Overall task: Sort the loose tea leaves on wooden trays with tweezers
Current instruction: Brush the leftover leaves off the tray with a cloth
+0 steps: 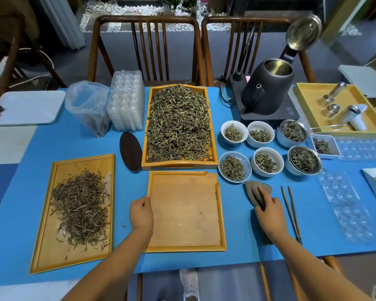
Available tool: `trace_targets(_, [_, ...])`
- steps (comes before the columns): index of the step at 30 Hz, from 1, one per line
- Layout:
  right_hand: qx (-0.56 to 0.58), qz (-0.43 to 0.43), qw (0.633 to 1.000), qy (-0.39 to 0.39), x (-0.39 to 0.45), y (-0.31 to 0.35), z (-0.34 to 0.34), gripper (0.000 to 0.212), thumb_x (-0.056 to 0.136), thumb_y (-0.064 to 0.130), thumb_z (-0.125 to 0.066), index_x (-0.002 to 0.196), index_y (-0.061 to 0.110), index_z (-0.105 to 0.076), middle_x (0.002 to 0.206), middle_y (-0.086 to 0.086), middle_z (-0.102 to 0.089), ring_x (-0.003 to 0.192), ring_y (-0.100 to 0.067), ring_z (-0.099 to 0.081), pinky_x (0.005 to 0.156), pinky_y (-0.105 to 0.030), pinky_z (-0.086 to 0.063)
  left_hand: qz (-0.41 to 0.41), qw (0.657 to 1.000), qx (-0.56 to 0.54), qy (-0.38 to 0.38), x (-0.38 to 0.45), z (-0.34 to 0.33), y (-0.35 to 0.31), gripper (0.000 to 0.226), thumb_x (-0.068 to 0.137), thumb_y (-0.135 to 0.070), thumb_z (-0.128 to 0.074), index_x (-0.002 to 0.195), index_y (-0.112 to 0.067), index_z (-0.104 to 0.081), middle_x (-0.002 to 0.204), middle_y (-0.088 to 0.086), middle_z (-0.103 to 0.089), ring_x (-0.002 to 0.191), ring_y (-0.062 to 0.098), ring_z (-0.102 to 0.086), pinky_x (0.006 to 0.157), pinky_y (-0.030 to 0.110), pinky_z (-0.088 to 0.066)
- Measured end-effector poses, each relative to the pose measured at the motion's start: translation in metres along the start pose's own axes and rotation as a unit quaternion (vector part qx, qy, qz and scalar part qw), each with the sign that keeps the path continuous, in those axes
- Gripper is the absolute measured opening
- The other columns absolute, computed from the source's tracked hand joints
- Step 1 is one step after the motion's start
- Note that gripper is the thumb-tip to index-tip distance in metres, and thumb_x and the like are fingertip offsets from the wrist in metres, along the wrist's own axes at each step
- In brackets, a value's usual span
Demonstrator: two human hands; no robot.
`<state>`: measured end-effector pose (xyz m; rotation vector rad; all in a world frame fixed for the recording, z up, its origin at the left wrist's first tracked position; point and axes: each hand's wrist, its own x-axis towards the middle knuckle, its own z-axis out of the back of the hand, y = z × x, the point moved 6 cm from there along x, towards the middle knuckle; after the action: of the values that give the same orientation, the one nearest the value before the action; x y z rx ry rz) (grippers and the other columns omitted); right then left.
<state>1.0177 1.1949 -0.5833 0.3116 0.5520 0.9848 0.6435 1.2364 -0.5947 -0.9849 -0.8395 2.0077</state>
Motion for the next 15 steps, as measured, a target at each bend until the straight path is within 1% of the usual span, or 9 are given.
trace_targets(2, [-0.002,-0.005,1.0,0.001,-0.001,0.001,0.0,0.057,0.092,0.017,-0.052,0.144,0.026,-0.032,0.119,-0.02,-0.045,0.101,-0.036,-0.05,0.085,-0.04,-0.043,0.005,1.0,0.008,0.006,0.003,0.0,0.003,0.048,0.098,-0.018,-0.044,0.051,-0.014,-0.036,0.065,0.007,-0.035,0.056,0.017,-0.034,0.067,0.026,-0.027])
trace_targets(4, [-0.005,-0.009,1.0,0.002,-0.001,0.002,0.002,0.058,0.091,0.018,-0.053,0.144,0.025,-0.031,0.12,-0.02,-0.045,0.101,-0.036,-0.05,0.086,-0.041,-0.044,0.012,1.0,0.015,0.006,0.006,-0.001,0.006,0.041,0.098,-0.018,-0.045,0.057,-0.013,-0.043,0.066,0.008,-0.04,0.064,0.022,-0.04,0.064,0.027,-0.028])
trace_targets(6, [-0.008,-0.007,1.0,0.0,-0.001,0.005,0.004,0.058,0.09,0.018,-0.054,0.143,0.025,-0.032,0.119,-0.02,-0.045,0.101,-0.037,-0.05,0.086,-0.043,-0.046,0.02,1.0,0.009,-0.002,0.006,0.0,0.008,0.028,0.096,-0.018,-0.047,0.07,-0.011,-0.054,0.069,0.005,-0.049,0.07,0.022,-0.046,0.066,0.027,-0.034])
trace_targets(8, [-0.01,-0.005,1.0,-0.001,-0.002,0.007,0.006,0.057,0.09,0.018,-0.055,0.142,0.026,-0.033,0.117,-0.02,-0.046,0.101,-0.037,-0.05,0.086,-0.044,-0.047,0.027,1.0,0.006,-0.006,0.006,0.001,0.01,0.02,0.096,-0.018,-0.049,0.084,-0.007,-0.061,0.077,0.008,-0.058,0.074,0.023,-0.051,0.068,0.027,-0.037])
trace_targets(11, [-0.016,-0.006,1.0,-0.001,-0.002,0.01,0.009,0.057,0.089,0.017,-0.055,0.141,0.027,-0.034,0.118,-0.019,-0.045,0.102,-0.037,-0.049,0.086,-0.045,-0.047,0.038,0.999,0.017,-0.008,0.007,0.0,0.011,0.023,0.096,-0.019,-0.049,0.094,-0.002,-0.064,0.082,0.009,-0.06,0.075,0.023,-0.053,0.066,0.027,-0.037])
trace_targets(15, [-0.032,-0.009,0.999,-0.014,-0.003,0.013,0.014,0.055,0.088,0.017,-0.056,0.139,0.027,-0.036,0.12,-0.02,-0.046,0.104,-0.038,-0.049,0.085,-0.044,-0.047,0.055,0.998,0.028,0.001,0.01,0.003,0.008,0.022,0.094,-0.019,-0.051,0.101,-0.002,-0.064,0.091,0.012,-0.064,0.078,0.022,-0.053,0.068,0.028,-0.038])
